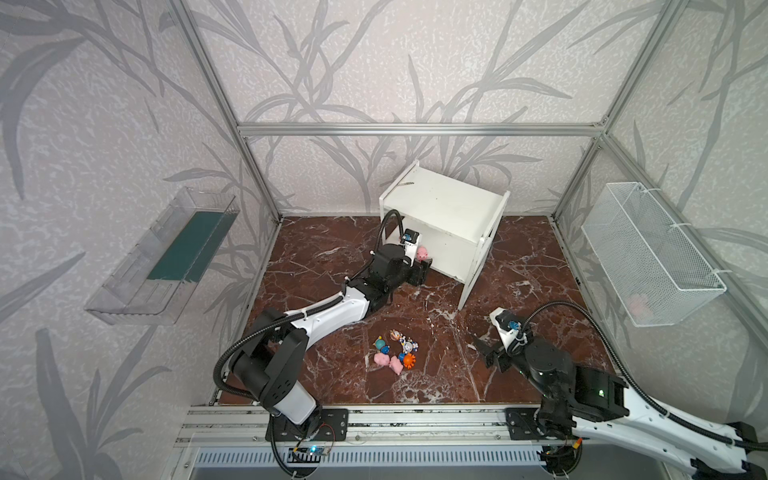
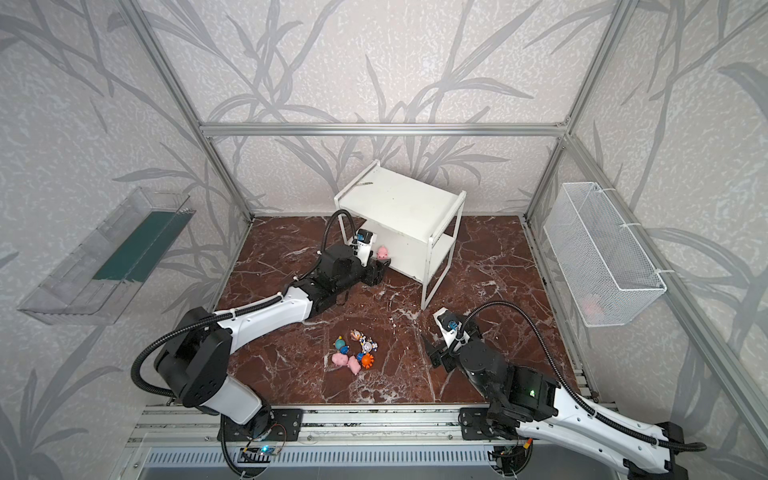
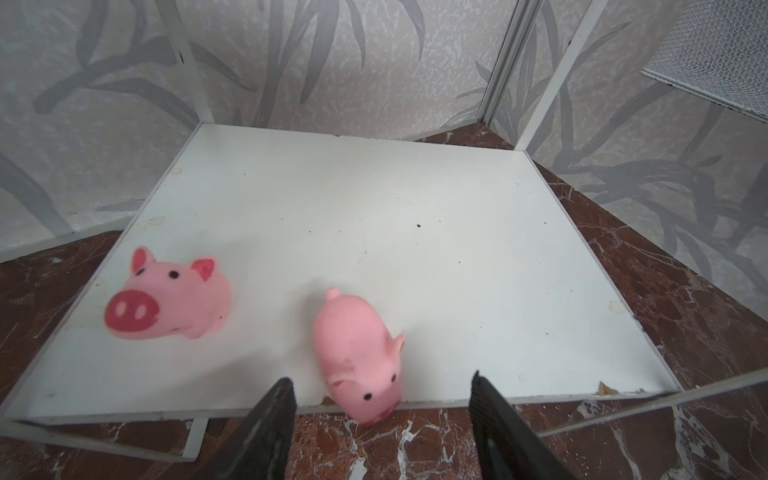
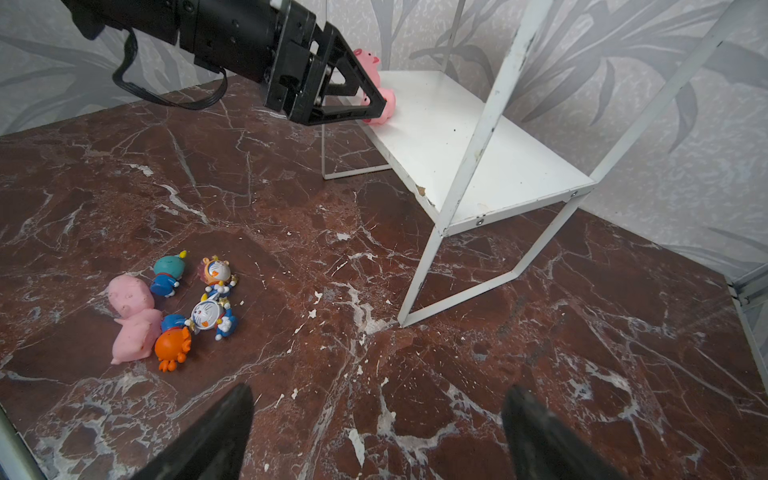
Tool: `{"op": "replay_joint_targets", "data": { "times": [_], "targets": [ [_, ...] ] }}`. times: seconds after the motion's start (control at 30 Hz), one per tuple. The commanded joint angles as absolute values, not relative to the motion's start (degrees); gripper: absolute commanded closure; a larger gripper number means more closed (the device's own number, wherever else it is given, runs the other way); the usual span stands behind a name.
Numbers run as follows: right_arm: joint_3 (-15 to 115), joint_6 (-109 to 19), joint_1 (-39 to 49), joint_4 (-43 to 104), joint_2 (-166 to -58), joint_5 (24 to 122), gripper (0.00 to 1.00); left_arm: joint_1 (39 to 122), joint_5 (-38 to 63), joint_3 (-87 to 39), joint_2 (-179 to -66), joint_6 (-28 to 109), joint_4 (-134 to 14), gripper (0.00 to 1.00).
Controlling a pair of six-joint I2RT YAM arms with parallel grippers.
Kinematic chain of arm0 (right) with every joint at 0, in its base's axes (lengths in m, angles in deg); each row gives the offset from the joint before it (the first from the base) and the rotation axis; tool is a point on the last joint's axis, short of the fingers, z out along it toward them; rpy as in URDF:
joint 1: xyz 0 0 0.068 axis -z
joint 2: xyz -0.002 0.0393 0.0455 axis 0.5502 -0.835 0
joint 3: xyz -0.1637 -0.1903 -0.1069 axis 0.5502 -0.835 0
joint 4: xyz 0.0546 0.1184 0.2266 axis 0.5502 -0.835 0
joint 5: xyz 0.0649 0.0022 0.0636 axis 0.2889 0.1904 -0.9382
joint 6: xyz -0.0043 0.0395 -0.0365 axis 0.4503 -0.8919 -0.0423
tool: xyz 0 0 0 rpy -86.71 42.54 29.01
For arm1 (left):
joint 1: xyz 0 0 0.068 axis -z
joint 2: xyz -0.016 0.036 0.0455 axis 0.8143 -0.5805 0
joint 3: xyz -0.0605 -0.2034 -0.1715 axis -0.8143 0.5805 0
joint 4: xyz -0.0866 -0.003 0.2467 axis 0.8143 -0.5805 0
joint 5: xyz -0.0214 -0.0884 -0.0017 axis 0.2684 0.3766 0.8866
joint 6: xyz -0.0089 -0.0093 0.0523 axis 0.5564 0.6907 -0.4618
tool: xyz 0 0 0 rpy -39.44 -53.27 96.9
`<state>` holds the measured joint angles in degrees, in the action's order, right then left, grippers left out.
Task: Place and organize the plastic toys onto the shelf
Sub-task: 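Grip the shelved pig with the left gripper while the right gripper draws back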
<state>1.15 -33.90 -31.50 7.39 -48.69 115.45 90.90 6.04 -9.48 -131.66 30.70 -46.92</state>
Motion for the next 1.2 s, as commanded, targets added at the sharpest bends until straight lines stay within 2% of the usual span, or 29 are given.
{"op": "replay_joint_targets", "data": {
  "times": [0.0, 0.2, 0.53, 0.9, 1.17],
  "targets": [
    [0.67, -34.22, -31.88, 6.99, -48.03, 115.32, 0.07, 91.31, 3.87, -11.43, -132.72, 29.26, -45.49, 0.34],
    [0.88, -33.67, -31.90, 7.73, -48.38, 115.49, 0.06, 91.31, 3.03, -12.45, -134.35, 28.90, -45.49, 0.39],
    [1.80, -33.22, -31.84, 7.78, -49.05, 115.89, 0.06, 91.29, 3.12, -12.19, -134.53, 27.64, -45.11, 0.54],
    [1.40, -33.88, -31.84, 7.63, -48.28, 117.03, 0.06, 91.33, 10.24, -10.73, -133.35, 25.59, -45.07, 0.64],
    [0.15, -35.62, -31.90, 6.80, -45.88, 118.20, 0.06, 91.43, 17.19, -10.87, -133.77, 26.94, -44.75, 0.66]
  ]
}}
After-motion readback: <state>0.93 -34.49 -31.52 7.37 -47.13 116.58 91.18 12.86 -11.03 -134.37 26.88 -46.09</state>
